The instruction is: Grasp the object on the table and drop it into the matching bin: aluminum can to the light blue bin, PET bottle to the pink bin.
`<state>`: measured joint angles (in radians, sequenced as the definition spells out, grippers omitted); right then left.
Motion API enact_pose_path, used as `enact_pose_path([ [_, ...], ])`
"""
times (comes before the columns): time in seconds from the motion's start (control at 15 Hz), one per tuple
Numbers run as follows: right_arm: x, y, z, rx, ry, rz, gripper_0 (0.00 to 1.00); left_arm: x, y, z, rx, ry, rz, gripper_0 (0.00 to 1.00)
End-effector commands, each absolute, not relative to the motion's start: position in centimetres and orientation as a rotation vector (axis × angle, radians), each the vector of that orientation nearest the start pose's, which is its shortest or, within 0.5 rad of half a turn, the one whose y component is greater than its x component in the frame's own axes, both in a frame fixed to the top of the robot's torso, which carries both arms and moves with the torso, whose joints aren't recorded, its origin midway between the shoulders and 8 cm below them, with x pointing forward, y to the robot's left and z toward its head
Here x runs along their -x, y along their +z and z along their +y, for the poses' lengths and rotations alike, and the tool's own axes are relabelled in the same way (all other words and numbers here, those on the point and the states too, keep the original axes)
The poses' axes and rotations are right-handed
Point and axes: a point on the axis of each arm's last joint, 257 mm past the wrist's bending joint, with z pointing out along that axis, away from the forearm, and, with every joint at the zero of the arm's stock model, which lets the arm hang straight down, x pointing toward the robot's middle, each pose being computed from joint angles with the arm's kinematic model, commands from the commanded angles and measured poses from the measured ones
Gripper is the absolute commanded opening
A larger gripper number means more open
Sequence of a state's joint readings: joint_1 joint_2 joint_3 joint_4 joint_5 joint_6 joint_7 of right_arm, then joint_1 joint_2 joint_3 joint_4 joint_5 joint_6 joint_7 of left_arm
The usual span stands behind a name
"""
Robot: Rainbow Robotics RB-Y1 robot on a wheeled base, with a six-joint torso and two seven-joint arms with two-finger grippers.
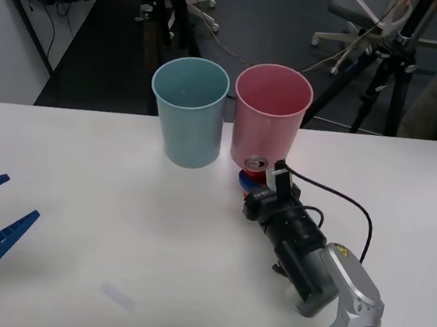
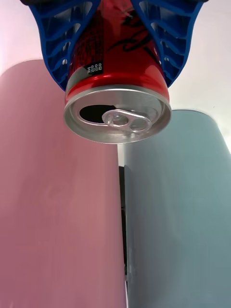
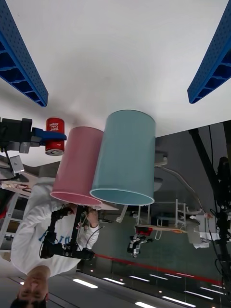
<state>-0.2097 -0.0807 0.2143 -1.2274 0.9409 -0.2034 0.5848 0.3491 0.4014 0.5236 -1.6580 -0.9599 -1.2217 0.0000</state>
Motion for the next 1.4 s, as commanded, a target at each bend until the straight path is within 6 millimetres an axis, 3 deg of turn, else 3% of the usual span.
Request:
enact_pose_path([
  [0.07,-54.5,-26.0,-7.5,0.402,0.275,1.558,0.0,-34.2,-16.9,33.0,-0.465,-0.567,1.441,1.0],
  [0.2,-53.5,-25.2,-7.5,0.402,0.292,1.539,0.0,-34.2,-16.9,33.0,-0.465,-0.567,1.441,1.0],
  [0.73,-48.5,-18.8,-7.4,0.427,0.354,1.409,0.0,-34.2,-16.9,33.0,-0.465,-0.567,1.441,1.0],
  [0.93,-46.4,-15.3,-7.2,0.437,0.369,1.347,0.0,-34.2,-16.9,33.0,-0.465,-0.567,1.441,1.0],
  [1.07,-44.7,-11.5,-6.7,0.443,0.394,1.274,0.0,-34.2,-16.9,33.0,-0.465,-0.567,1.441,1.0],
  [1.4,-44.5,-5.5,-5.0,0.446,0.445,1.149,0.0,-34.2,-16.9,33.0,-0.465,-0.567,1.441,1.0],
])
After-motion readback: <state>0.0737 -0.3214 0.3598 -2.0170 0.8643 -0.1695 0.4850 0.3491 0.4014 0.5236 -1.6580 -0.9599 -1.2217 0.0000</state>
